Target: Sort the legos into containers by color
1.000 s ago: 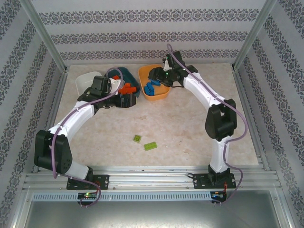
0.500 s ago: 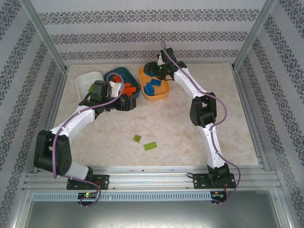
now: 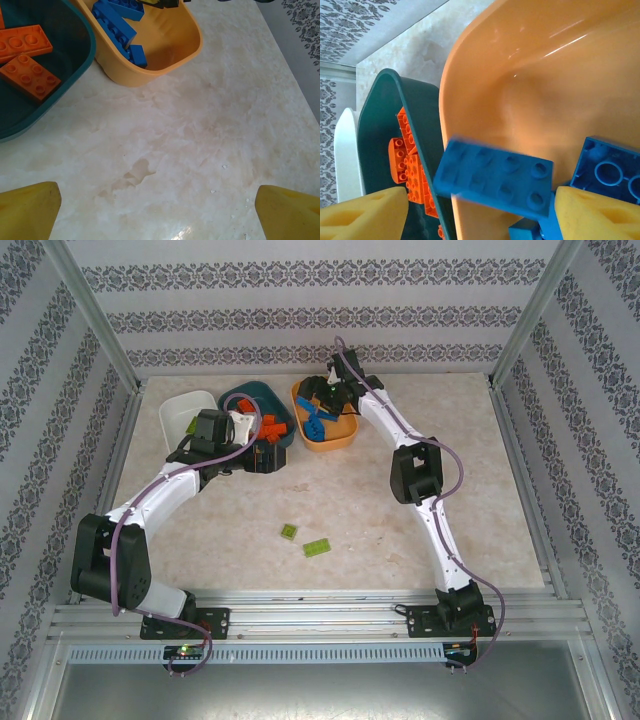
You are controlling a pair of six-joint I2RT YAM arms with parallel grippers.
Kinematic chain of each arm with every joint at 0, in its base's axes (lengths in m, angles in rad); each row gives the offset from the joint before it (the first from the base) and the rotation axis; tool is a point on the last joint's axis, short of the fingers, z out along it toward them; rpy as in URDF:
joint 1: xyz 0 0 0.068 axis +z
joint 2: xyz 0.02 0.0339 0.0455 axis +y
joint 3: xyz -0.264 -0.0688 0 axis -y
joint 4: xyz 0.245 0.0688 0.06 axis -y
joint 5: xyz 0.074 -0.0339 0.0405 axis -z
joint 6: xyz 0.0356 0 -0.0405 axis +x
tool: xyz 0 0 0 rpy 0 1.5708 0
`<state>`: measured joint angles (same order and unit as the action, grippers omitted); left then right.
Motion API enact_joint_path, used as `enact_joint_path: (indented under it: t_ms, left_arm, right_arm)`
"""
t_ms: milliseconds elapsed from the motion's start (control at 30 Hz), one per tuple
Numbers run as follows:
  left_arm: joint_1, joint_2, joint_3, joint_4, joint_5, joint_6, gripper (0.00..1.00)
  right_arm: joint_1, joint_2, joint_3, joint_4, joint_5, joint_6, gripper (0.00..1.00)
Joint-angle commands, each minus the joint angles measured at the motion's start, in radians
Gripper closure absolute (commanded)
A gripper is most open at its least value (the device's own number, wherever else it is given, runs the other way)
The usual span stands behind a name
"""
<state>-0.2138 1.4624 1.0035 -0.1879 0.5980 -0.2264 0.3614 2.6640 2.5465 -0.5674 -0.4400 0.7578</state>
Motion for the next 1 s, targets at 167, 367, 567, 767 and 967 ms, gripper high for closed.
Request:
enact_joint_path:
  t_ms: [167,367,567,767,967]
  left_arm:
    - [0.01,-0.011,0.011,0.025,-0.005,0.025,0.0]
    - [0.009,-0.009,0.02,-0.006,-0.022,0.029,0.0]
    - [-0.004,0.01,0.06,-0.067,-0.028,0.003,0.0]
    - [-0.117,0.055,0.211,-0.284,-0.091,0.095,0.0]
    - [-0.179,0.044,0.241,-0.423,-0.128,0.072,0.0]
  right_arm:
    - [-0.011,-0.019,0.033,0.002,-0.033,0.007,0.18]
    - [-0.005,-0.164,-0.117,0.05,-0.037,-0.012,0.18]
    - [0.016,-0.441,-0.46,0.146,0.004,-0.067,0.16]
    - [0.021,-0.782,-0.938,0.278,0.067,-0.101,0.09]
    - [0.014,-1.078,-1.311,0.285,0.108,-0.136,0.02]
